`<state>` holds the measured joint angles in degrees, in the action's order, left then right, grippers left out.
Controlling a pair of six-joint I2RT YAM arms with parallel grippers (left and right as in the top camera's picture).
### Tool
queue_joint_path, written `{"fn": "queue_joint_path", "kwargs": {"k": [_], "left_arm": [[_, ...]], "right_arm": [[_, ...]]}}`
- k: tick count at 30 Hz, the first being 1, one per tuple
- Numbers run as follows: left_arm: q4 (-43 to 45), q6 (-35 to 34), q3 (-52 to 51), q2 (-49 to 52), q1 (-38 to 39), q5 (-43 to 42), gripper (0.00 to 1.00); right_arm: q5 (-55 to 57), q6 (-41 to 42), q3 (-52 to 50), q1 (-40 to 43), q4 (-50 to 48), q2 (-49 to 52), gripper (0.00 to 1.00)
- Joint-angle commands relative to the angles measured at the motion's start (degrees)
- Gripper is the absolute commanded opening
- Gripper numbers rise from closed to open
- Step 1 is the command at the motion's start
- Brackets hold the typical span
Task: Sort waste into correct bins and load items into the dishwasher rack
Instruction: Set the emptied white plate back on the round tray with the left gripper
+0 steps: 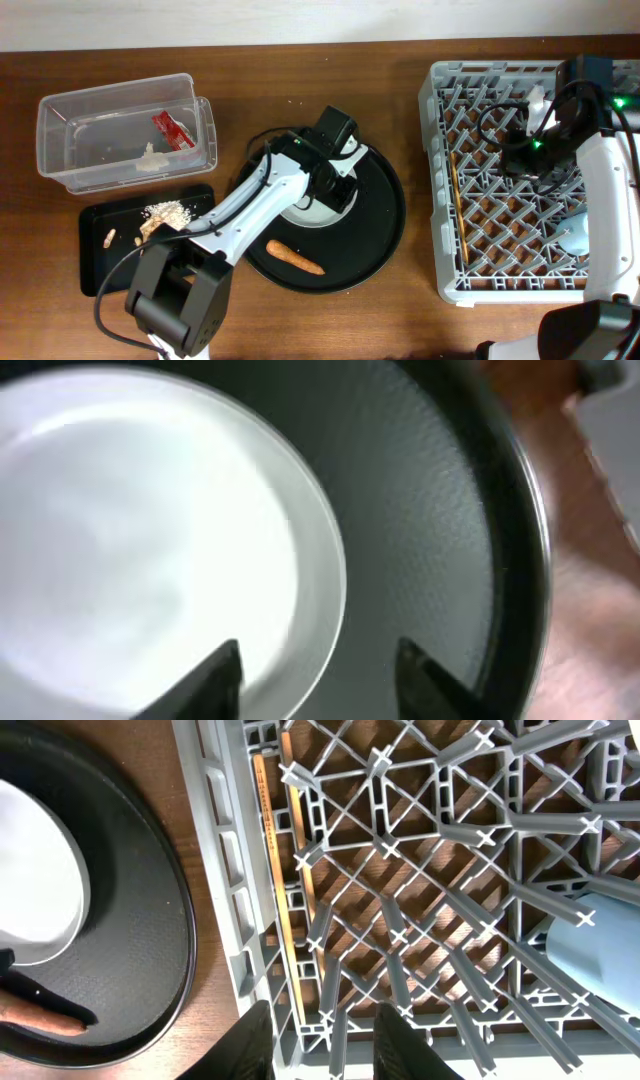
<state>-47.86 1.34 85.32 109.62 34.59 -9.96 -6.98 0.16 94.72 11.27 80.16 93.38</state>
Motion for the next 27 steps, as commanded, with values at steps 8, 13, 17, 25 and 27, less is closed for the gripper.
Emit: {"fn": "queue_joint_path", "kwargs": {"k": [8, 13, 17, 25, 27], "left_arm": [[-33.83, -33.29, -0.81, -23.19, -30.77, 23.69, 0.67], [-23.5, -34.42, -25.44, -41.16, -49.27, 21.22, 0.31], [-18.97, -36.79, -37.27, -41.03, -56.54, 15.52, 0.06], [-15.47, -42.73, -44.0, -41.03, -62.79, 13.51, 0.01], [-11.43, -42.75, -46.58, -40.96, -62.79, 11.93, 0.01]], "right_arm": [[0.11, 0.02, 0.33, 0.11, 0.2, -0.02, 0.33], [0.11, 0.02, 0.33, 0.11, 0.17, -0.02, 0.33], [0.11, 0.02, 0.33, 0.11, 0.17, -0.02, 0.33], [0.09, 0.04, 0.33, 0.11, 0.17, -0.02, 0.33], [0.09, 0.04, 0.33, 0.11, 0.17, -0.02, 0.33]]}}
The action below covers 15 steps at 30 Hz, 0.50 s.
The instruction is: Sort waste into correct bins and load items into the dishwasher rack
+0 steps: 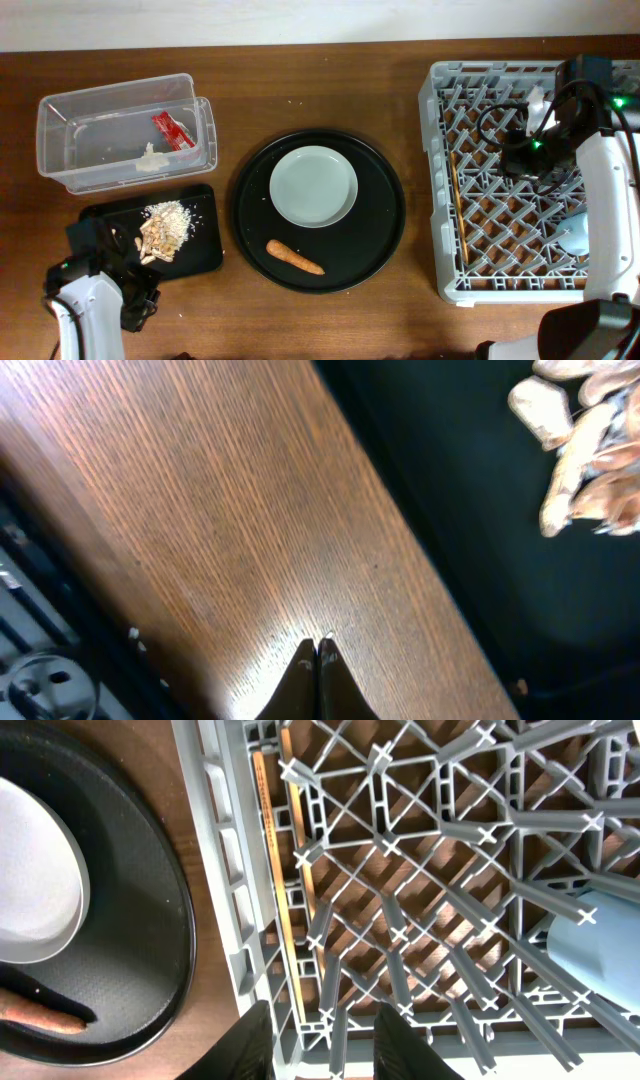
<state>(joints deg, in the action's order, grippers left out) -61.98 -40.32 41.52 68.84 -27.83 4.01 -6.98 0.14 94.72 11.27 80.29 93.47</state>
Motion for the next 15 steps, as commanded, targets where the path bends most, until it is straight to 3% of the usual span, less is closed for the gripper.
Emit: {"fn": "queue_joint_path", "kwargs": {"k": [1, 8, 15], "left_arm": [[4.39, -1.07, -3.28, -0.17, -0.37, -2.84, 0.01], [10.03, -1.05, -3.34, 6.73, -0.37, -2.78, 0.01], [25.22, -1.03, -3.34, 11.93, -0.37, -2.56, 0.01]], "right_arm": [[0.09, 0.07, 0.33, 0.11, 0.07, -0.11, 0.33], [0.09, 0.07, 0.33, 0.11, 0.11, -0.11, 0.33], [0.09, 0.07, 0.33, 0.11, 0.48, -0.11, 0.33]]}}
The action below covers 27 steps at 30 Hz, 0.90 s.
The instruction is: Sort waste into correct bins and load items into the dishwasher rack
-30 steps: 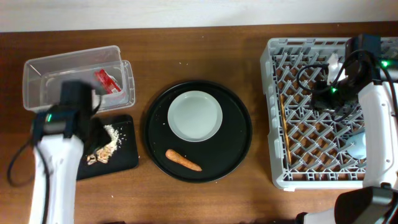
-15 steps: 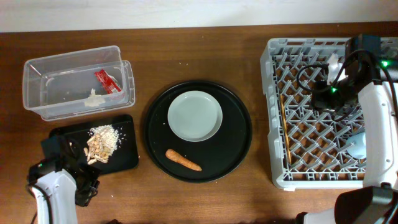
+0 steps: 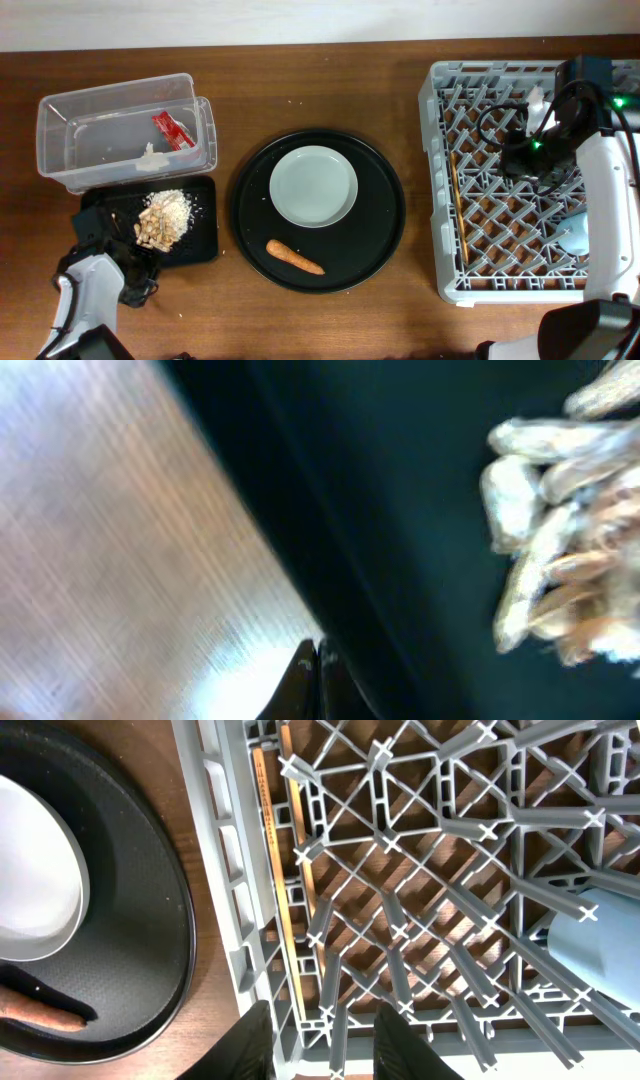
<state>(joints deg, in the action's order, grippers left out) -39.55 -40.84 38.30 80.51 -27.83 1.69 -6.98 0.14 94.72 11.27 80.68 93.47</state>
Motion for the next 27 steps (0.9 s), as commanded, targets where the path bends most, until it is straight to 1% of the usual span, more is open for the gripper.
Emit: {"fn": "queue_joint_path", "kwargs": {"k": [1, 6, 9, 10, 11, 13, 15, 16, 17, 18, 19, 20, 21, 23, 24, 25, 26, 27], "left_arm": [[4.57, -0.5, -0.13, 0.26, -0.37, -0.26, 0.01], [9.55, -0.5, -0.11, 0.26, -0.37, -0.24, 0.01], [9.53, -0.44, -0.04, 0.26, -0.37, -0.24, 0.01], [9.44, 0.55, 0.11, 0.26, -0.37, -0.31, 0.01], [8.35, 0.68, 0.66, 0.26, -0.37, -0.24, 0.01], [7.04, 4.17, 2.34, 0.26, -0.35, -0.28, 0.01], [3.32, 4.48, 4.26, 0.26, -0.35, -0.48, 0.01], [0.33, 4.5, 5.2, 0.24, -0.35, -0.72, 0.02], [-3.87, 6.01, 6.27, 0.09, -0.35, -3.39, 0.07], [-6.08, 9.55, 6.97, -0.28, -0.35, -7.58, 0.11], [-7.58, 11.02, 7.52, -0.98, -0.35, -10.27, 0.13], [-9.42, 11.13, 8.35, -1.97, -0.35, -10.93, 0.13], [-12.44, 13.44, 10.08, -4.35, -0.33, -10.93, 0.13], [-14.62, 15.08, 11.43, -7.63, 0.37, -10.88, 0.14], [-14.88, 15.39, 11.58, -9.55, 1.7, -10.91, 0.17], [-14.69, 16.37, 11.58, -11.1, 3.98, -10.75, 0.21], [-14.4, 19.17, 11.63, -11.69, 8.87, -10.69, 0.3], [-14.08, 21.31, 11.63, -11.65, 13.14, -10.23, 0.38]], "right_arm": [[0.09, 0.07, 0.33, 0.11, 0.09, -0.11, 0.33], [0.09, 0.07, 0.33, 0.11, 0.11, -0.11, 0.33], [0.09, 0.07, 0.33, 0.11, 0.11, -0.11, 0.33], [0.09, 0.07, 0.33, 0.11, 0.11, -0.11, 0.33], [0.09, 0.07, 0.33, 0.11, 0.09, -0.11, 0.33], [0.09, 0.07, 0.33, 0.11, 0.09, -0.11, 0.33], [0.07, 0.07, 0.33, 0.09, 0.09, -0.11, 0.33], [-0.68, 0.09, 0.33, 0.0, 0.07, -0.11, 0.39], [-2.93, 0.07, 0.33, 0.0, -0.13, -0.11, 0.46], [-4.42, 0.04, 0.33, 0.0, -0.44, -0.11, 0.49], [-5.86, 0.02, 0.35, -0.04, -0.94, -0.11, 0.5], [-9.42, -1.53, 0.35, -0.13, -1.7, -0.11, 0.51], [-12.37, -1.7, 0.35, -1.42, -2.93, -0.11, 0.52], [-12.35, -1.7, 0.35, -6.16, -5.51, -0.11, 0.53], [-12.22, -1.9, 0.35, -10.45, -7.72, -0.11, 0.54], [-10.97, -1.84, 0.35, -14.34, -10.23, -0.09, 0.54], [-8.0, 0.0, 0.35, -21.22, -15.23, 1.22, 0.57], [-7.58, 2.08, 0.35, -23.89, -16.96, 2.73, 0.57]]}}
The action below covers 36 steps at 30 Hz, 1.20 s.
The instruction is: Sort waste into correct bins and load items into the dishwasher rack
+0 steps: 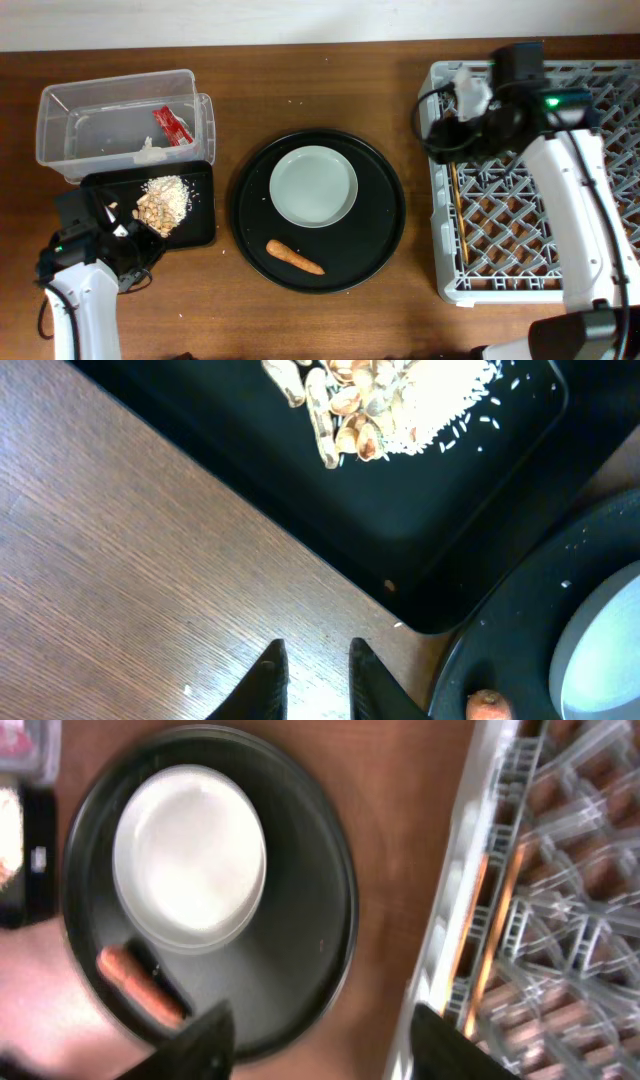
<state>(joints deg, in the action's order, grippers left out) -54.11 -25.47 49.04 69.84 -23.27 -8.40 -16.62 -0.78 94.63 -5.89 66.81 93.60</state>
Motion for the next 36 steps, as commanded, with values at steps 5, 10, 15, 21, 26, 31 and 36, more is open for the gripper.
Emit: {"fn": "queue_joint_path", "kwargs": {"k": [5, 10, 15, 21, 26, 31, 36], "left_arm": [[0.39, 11.28, 2.82, -0.96, 20.31, 5.29, 0.59], [0.33, 11.91, 4.39, -0.83, 22.86, 6.91, 0.64], [2.01, 11.89, 4.39, 0.94, 22.86, 6.71, 0.64], [2.86, 11.87, 4.37, 1.49, 22.86, 6.71, 0.64], [2.97, 11.89, 4.37, 1.88, 22.86, 6.73, 0.65], [3.08, 11.89, 4.37, 1.88, 22.84, 6.73, 0.65], [3.06, 11.87, 4.37, 1.88, 22.86, 6.69, 0.66]], "right_arm": [[2.34, 6.45, 0.44, -15.21, -7.19, 13.2, 0.58], [6.1, 12.35, 0.44, -16.65, -8.15, 23.56, 0.59], [6.12, 13.81, 0.39, -16.65, -8.83, 29.77, 0.48], [5.03, 14.84, -2.71, -16.65, -11.78, 32.26, 0.23], [5.07, 14.78, -1.38, -15.61, -11.04, 30.05, 0.04], [17.27, 4.46, 5.53, -5.7, -5.64, 11.63, 0.04], [55.39, 3.67, 5.2, 4.17, -8.63, 1.81, 0.04]]}}
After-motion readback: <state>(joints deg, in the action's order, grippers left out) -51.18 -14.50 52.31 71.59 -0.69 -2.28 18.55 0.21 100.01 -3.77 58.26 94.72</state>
